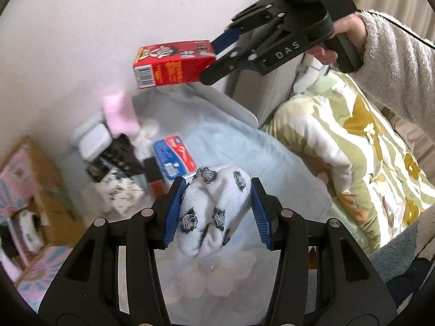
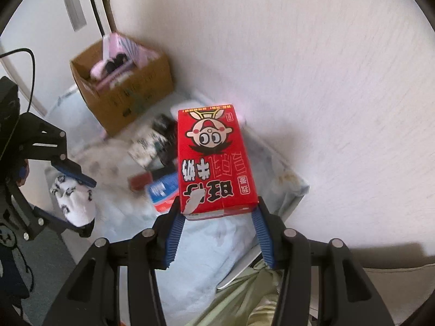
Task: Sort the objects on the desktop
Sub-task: 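Carry the red carton and white sock with both tools over the box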
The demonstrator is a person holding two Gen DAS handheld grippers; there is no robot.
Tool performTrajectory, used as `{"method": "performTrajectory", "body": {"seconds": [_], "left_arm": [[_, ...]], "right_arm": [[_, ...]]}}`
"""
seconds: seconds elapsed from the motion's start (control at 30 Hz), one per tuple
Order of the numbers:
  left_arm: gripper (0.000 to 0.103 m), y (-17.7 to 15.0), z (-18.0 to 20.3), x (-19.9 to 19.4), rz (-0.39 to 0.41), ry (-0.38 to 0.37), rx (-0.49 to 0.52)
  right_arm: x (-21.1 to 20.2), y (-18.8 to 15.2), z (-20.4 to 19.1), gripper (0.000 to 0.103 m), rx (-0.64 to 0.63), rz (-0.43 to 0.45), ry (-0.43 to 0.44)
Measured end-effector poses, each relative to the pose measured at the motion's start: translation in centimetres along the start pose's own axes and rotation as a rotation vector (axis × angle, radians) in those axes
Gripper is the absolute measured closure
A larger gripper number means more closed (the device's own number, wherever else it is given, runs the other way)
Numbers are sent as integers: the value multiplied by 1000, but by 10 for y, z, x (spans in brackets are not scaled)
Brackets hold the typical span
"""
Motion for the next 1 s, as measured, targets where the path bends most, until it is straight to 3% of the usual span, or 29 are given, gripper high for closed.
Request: {"method": "performTrajectory", "body": {"seconds": [0.23,0.47,0.7,1.0], "left_arm": [[58,-6,-31,-60,43,80,-28],[58,-34,-85,-117,63,194,-119],[58,-69,-151,-164,60,297,-215],[58,-124,-226,-188,36,368,-359]], "right_arm": [[-27,31,-51,58,-50,69,8],[-33,74,-112,58,-144,118,49],[-4,118,-175,58,-210,119,103],[52,160,-234,58,-243,70,162]]}}
Point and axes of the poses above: each gripper's, at about its wrist camera, not at the fingertips, and x roughly the way its jaws point, z to its right, y to its top, the point moved 1 cm from there along x, roughly the way its jaws point, and after that the axes turned 13 degrees about x, right-handed, at the moved point
